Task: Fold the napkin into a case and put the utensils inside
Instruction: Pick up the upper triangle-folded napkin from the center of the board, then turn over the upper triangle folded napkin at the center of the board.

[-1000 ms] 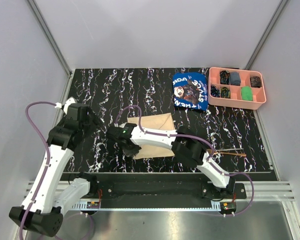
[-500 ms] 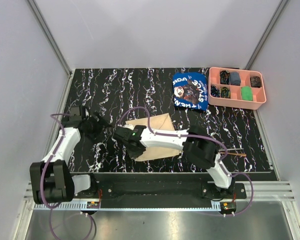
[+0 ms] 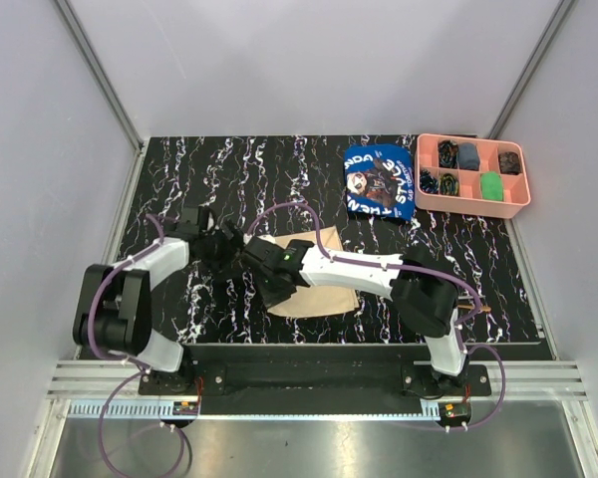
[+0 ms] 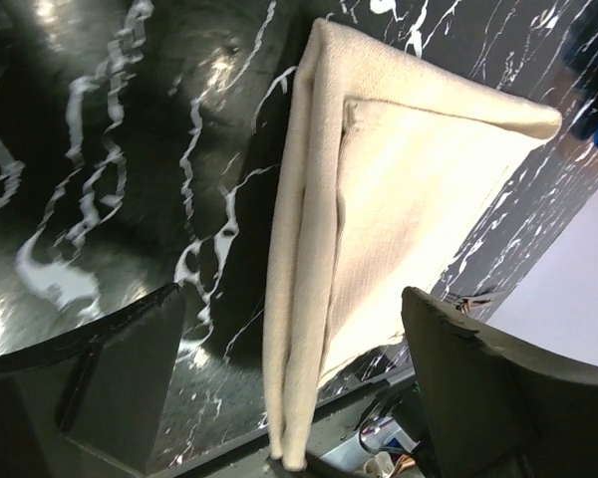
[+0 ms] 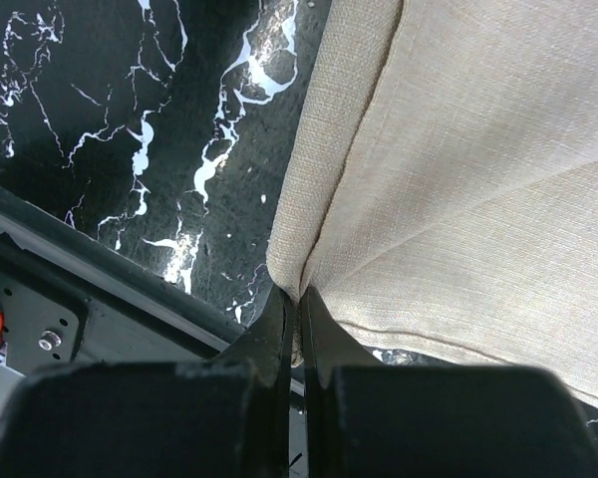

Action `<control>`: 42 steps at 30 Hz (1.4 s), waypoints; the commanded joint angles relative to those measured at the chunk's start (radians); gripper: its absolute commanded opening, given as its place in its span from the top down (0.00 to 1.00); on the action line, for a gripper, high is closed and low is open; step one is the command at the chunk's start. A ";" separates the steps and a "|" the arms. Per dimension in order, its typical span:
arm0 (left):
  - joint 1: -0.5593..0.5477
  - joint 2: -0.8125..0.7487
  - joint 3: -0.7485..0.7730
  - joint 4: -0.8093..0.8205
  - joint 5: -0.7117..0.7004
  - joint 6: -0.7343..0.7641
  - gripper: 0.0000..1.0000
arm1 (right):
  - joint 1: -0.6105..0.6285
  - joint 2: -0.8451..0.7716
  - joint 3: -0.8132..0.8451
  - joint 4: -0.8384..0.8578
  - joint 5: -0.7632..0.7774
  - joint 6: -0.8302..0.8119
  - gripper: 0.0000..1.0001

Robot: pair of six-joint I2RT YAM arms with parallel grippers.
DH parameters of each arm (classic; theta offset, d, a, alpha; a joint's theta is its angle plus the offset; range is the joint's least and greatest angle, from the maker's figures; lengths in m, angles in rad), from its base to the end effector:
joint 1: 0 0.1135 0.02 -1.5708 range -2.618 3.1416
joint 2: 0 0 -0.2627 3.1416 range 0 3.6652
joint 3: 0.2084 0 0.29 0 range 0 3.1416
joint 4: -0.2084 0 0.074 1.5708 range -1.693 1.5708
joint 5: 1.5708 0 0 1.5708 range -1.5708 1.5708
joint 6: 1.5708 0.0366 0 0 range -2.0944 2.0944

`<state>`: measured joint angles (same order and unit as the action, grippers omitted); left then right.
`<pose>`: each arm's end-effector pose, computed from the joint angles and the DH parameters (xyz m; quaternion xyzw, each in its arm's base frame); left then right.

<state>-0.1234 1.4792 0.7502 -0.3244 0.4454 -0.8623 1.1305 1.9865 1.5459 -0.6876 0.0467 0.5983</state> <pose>0.2963 -0.0526 0.1378 -0.2878 0.8996 -0.3062 0.1188 0.1958 0.4115 0.1872 -0.2515 0.9424 0.1521 0.1598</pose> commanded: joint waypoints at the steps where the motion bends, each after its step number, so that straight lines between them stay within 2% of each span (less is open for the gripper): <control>1: -0.024 0.064 0.054 0.071 -0.036 -0.035 0.10 | -0.009 -0.074 -0.010 0.040 -0.018 -0.014 1.00; 12: -0.059 0.205 0.110 0.114 -0.050 -0.075 0.24 | -0.021 -0.101 -0.023 0.051 -0.019 -0.017 1.00; 23: -0.074 0.262 0.150 0.113 -0.091 -0.090 0.53 | -0.026 -0.120 -0.038 0.054 -0.015 -0.018 1.00; 26: -0.074 0.276 0.173 0.113 -0.102 -0.090 0.65 | -0.028 -0.117 -0.040 0.057 -0.016 -0.019 1.00; 27: -0.076 0.276 0.179 0.113 -0.100 -0.089 0.78 | -0.026 -0.114 -0.038 0.057 -0.022 -0.022 1.00; 29: -0.074 0.262 0.198 0.099 -0.120 -0.078 0.90 | -0.026 -0.106 -0.032 0.059 -0.031 -0.028 1.00; 30: -0.073 0.238 0.207 0.082 -0.137 -0.069 1.00 | -0.026 -0.104 -0.029 0.063 -0.042 -0.035 1.00; 31: -0.068 0.222 0.231 0.038 -0.177 -0.058 1.00 | -0.026 -0.095 -0.017 0.063 -0.042 -0.035 1.00; 36: 0.007 0.077 0.279 -0.085 -0.204 0.017 1.00 | 0.005 -0.048 0.075 0.071 -0.119 -0.063 1.00; 42: 0.230 -0.150 0.331 -0.295 -0.221 0.141 1.00 | 0.064 0.118 0.354 0.080 -0.264 -0.072 1.00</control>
<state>-0.0143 1.4727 0.9974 -0.5053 0.2951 -0.8234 1.1385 2.0228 1.7271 -0.6262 -0.0528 0.5503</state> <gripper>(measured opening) 0.024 0.022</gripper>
